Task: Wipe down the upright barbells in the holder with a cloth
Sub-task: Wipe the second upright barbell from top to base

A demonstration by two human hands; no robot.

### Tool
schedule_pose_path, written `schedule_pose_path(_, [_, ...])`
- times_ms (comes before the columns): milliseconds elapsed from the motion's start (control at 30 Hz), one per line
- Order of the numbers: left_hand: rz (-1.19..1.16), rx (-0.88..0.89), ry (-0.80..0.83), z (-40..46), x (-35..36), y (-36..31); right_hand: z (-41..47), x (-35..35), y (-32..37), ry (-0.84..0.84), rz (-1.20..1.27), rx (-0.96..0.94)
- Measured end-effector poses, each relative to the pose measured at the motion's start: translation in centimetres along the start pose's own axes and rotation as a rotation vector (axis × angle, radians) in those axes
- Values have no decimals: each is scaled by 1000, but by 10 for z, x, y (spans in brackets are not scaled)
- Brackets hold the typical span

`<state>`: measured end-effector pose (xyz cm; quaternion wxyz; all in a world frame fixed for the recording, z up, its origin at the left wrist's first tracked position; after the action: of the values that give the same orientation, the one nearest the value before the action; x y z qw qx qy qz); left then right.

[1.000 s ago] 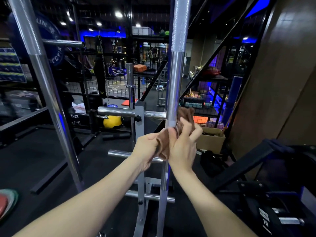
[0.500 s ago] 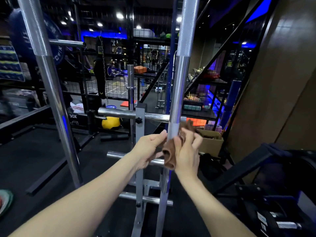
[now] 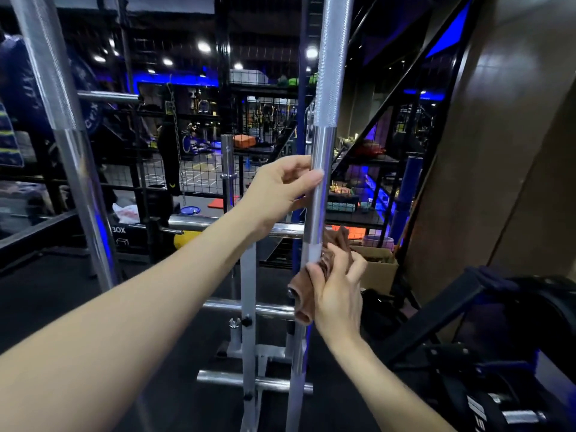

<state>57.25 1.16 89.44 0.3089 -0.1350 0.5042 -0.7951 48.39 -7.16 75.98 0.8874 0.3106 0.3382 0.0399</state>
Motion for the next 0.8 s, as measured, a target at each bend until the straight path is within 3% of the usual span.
schedule_pose_path(267, [32, 55, -29, 4, -1, 10, 44, -38, 52, -267, -51, -87])
schedule_pose_path(400, [-18, 85, 47, 0, 2, 6, 9, -3, 25, -148, -74, -24])
schedule_pose_path(533, [45, 80, 34, -1, 2, 2, 10, -10, 20, -45, -78, 21])
schedule_pose_path(700, [74, 122, 11, 3, 1, 7, 40, -40, 53, -274, 30, -42])
schedule_pose_path(800, [49, 127, 31, 1, 5, 7, 28, -21, 43, -282, -19, -16])
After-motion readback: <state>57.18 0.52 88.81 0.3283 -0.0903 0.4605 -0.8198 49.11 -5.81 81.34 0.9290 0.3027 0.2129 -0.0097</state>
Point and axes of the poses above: each hand's wrist, its own z-axis towards the middle knuckle, its own x-axis out of the palm, y = z × x, the point moved 3 cm from there along z, towards the middle knuckle, and after that the axes turned 7 degrees about y, right-handed, at the moved point
